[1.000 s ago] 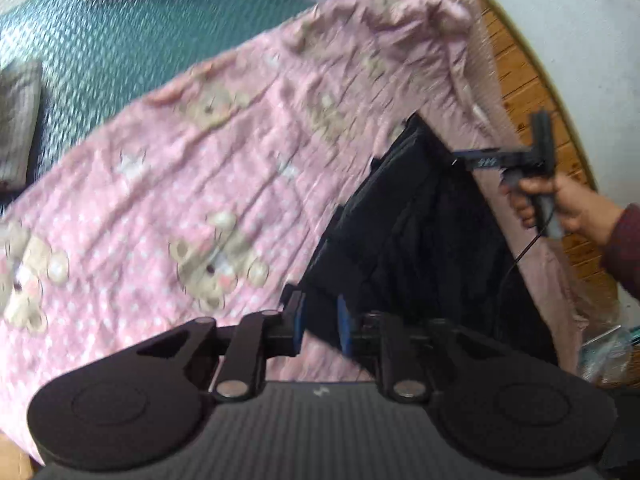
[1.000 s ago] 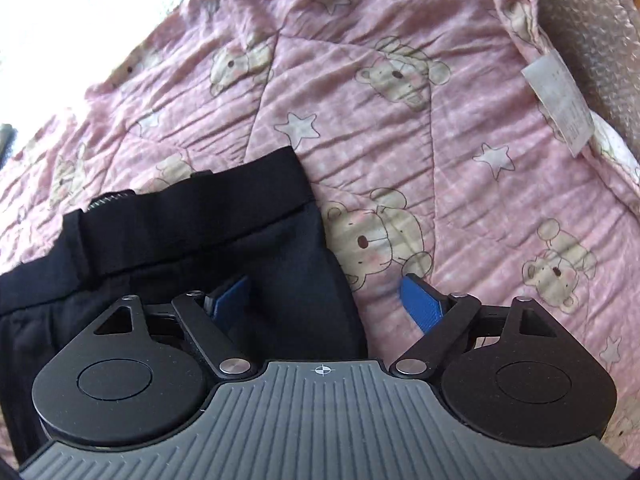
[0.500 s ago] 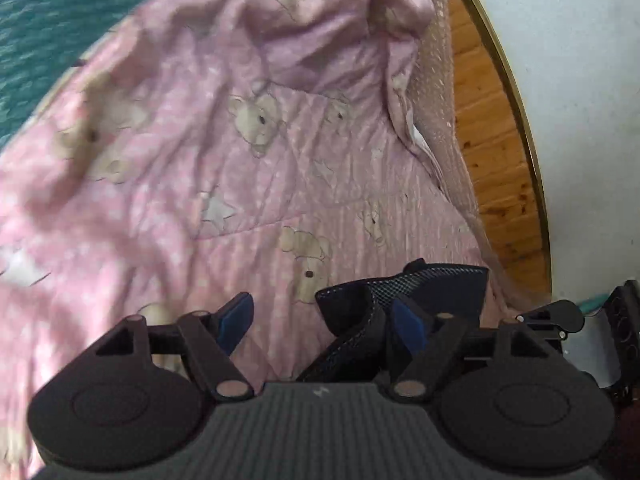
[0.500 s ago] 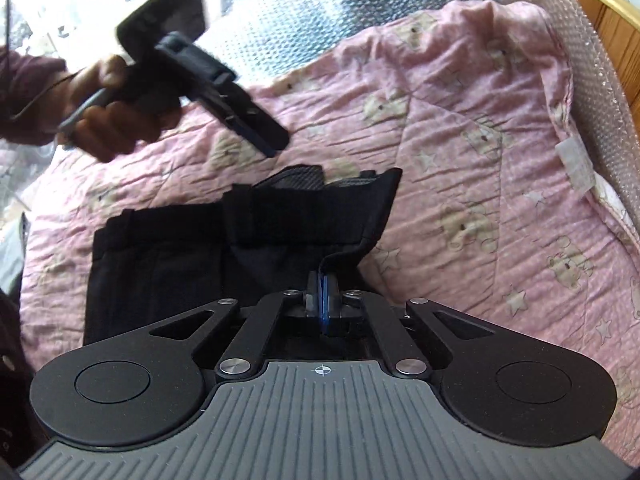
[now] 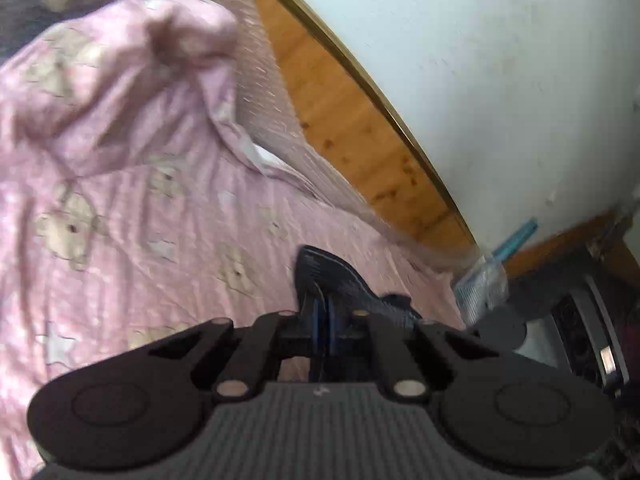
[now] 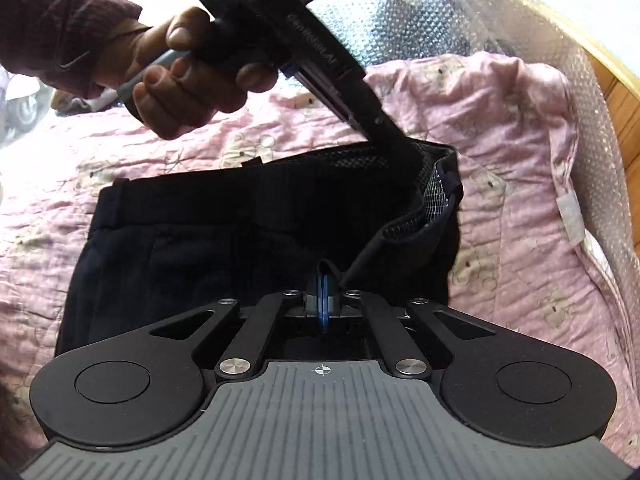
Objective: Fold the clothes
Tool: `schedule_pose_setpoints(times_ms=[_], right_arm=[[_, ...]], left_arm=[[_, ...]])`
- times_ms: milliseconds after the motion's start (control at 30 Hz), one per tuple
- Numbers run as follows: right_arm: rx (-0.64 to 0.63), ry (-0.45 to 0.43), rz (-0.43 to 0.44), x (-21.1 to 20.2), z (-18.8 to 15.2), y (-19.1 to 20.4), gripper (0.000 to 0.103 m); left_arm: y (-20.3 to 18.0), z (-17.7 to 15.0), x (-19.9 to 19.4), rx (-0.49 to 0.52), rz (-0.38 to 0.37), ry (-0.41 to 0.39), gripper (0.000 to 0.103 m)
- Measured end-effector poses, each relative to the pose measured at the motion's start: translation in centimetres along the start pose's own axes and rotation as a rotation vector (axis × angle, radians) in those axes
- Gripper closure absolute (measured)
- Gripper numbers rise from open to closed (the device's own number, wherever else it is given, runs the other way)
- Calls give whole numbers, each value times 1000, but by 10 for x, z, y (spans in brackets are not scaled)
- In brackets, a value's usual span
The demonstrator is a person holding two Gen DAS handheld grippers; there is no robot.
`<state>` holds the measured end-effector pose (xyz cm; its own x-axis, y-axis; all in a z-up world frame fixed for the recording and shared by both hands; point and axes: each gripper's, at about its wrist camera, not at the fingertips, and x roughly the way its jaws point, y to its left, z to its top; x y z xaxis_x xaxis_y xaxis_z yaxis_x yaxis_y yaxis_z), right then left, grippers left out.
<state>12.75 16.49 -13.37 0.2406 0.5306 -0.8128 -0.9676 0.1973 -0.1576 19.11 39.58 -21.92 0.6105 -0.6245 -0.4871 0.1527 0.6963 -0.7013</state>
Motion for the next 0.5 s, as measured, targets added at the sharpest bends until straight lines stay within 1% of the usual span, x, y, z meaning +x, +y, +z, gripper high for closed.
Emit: schedule_pose_setpoints(times_ms=[33,67,100,133,167,200,267,300,333,367,400,433,500], right_arm=[[-1,6,-4,8,2,0,96],[-2,13,-8,17,3,0,91],[-4,32,-6,27,2,-1,73],[-19,47,-18,35,1,0,53],[-35,53,-37,39,0,1,49],[-47,53,-53,40,-1,0,48],[-24,45,-60,38,-1,-7,46],[-7,42,-59,37,-2,-12,45],[-4,48,-63,37,-2,-16,45],[-1,54,-67,38,-3,-20,47],[-3,66,-60,39,-4,-23,55],[24,78,-27,39,-4,-30,71],[79,98,39,40,-5,-44,98]], left_arm=[[14,-2,-3,-50,48,-14,93],[28,-4,-5,-99,91,-18,89],[39,-6,-8,-133,119,-6,86],[42,-6,-13,-133,131,-5,79],[39,-5,-21,-112,137,-11,73],[33,-3,-28,-77,144,-18,69],[14,6,-40,40,161,-38,50],[3,10,-43,106,164,-37,47],[-9,14,-41,184,160,-19,41],[-21,18,-40,262,155,-1,37],[-33,20,-36,346,151,26,36],[-45,19,-30,438,149,68,36],[-66,16,-17,615,144,148,34]])
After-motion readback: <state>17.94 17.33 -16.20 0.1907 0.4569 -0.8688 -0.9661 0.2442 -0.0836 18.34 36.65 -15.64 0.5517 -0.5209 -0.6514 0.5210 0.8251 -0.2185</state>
